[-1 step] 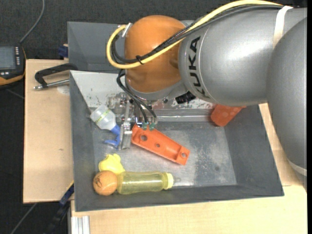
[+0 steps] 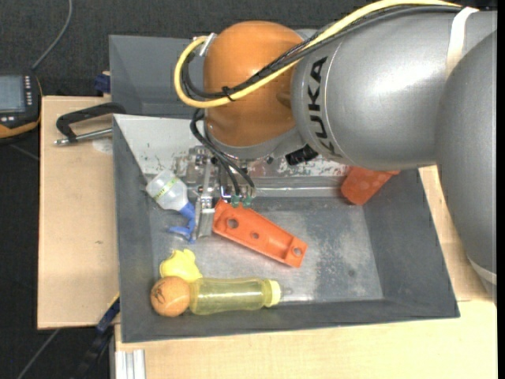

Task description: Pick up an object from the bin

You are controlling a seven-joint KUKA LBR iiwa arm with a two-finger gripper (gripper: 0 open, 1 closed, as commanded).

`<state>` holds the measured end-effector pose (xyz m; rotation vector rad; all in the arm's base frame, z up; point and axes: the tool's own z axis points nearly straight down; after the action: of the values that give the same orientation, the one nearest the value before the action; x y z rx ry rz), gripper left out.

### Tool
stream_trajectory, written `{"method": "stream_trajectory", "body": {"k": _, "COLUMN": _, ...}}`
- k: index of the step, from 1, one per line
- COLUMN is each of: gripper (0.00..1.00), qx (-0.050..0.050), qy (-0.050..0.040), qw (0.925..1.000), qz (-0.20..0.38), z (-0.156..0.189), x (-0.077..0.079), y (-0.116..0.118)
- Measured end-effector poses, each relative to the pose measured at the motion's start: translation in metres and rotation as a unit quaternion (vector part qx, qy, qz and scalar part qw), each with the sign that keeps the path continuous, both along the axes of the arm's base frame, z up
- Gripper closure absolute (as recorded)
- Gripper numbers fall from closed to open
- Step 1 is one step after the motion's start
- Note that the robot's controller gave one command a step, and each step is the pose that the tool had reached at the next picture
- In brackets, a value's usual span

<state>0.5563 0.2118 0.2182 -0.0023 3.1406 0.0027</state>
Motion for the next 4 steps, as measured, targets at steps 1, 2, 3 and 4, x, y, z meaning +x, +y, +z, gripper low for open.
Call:
{"method": "stream_trajectory", "body": {"k": 1, "gripper": 0.00, "qx": 0.000, "qy": 0.0016, "qw": 0.9989, "qz": 0.046, "z": -0.022, "x": -0.041, "y": -0.032}}
{"method": "stream_trajectory", "body": {"k": 2, "gripper": 0.00, "qx": 0.000, "qy": 0.0003, "qw": 0.9979, "qz": 0.065, "z": 0.022, "x": -0.053, "y": -0.049}}
{"method": "stream_trajectory", "body": {"k": 3, "gripper": 0.00, "qx": 0.001, "qy": -0.0023, "qw": 0.9840, "qz": 0.178, "z": 0.027, "x": -0.054, "y": -0.074}}
{"method": "stream_trajectory", "body": {"k": 4, "gripper": 0.00, "qx": 0.001, "qy": -0.0006, "qw": 0.9824, "qz": 0.187, "z": -0.004, "x": -0.050, "y": -0.093}}
